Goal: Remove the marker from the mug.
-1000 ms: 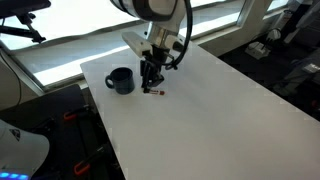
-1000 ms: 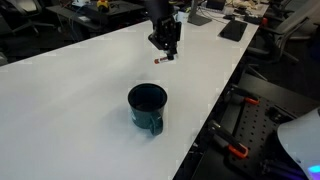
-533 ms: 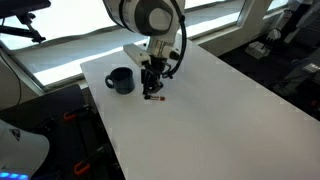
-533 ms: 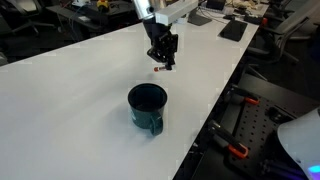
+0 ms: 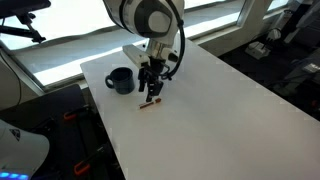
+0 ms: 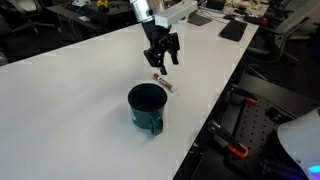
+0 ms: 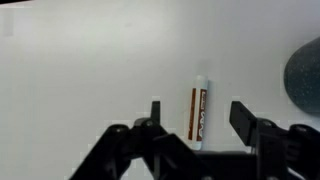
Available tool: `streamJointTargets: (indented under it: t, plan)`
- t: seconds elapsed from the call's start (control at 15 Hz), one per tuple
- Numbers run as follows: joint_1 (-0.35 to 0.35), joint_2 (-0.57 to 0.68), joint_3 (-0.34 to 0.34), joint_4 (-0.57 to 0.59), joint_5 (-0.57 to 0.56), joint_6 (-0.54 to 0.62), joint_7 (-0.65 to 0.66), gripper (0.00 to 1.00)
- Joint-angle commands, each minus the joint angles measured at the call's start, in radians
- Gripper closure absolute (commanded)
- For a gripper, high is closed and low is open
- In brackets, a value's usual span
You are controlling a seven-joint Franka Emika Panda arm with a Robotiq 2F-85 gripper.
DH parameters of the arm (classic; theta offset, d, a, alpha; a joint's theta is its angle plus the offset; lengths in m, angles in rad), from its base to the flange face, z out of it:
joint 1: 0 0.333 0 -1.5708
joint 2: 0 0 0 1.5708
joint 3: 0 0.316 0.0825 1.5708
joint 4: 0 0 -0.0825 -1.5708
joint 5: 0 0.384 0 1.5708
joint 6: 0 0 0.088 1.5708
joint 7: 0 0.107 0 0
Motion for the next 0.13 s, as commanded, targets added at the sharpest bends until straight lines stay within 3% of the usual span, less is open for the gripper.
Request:
streamJointTargets:
  t: [0.0, 0.07]
  plan:
    - [0.005, 0.001, -0.005, 0.002, 0.002, -0.002, -0.002, 0.22]
    - [0.004, 0.001, -0.005, 0.002, 0.002, -0.002, -0.002, 0.20]
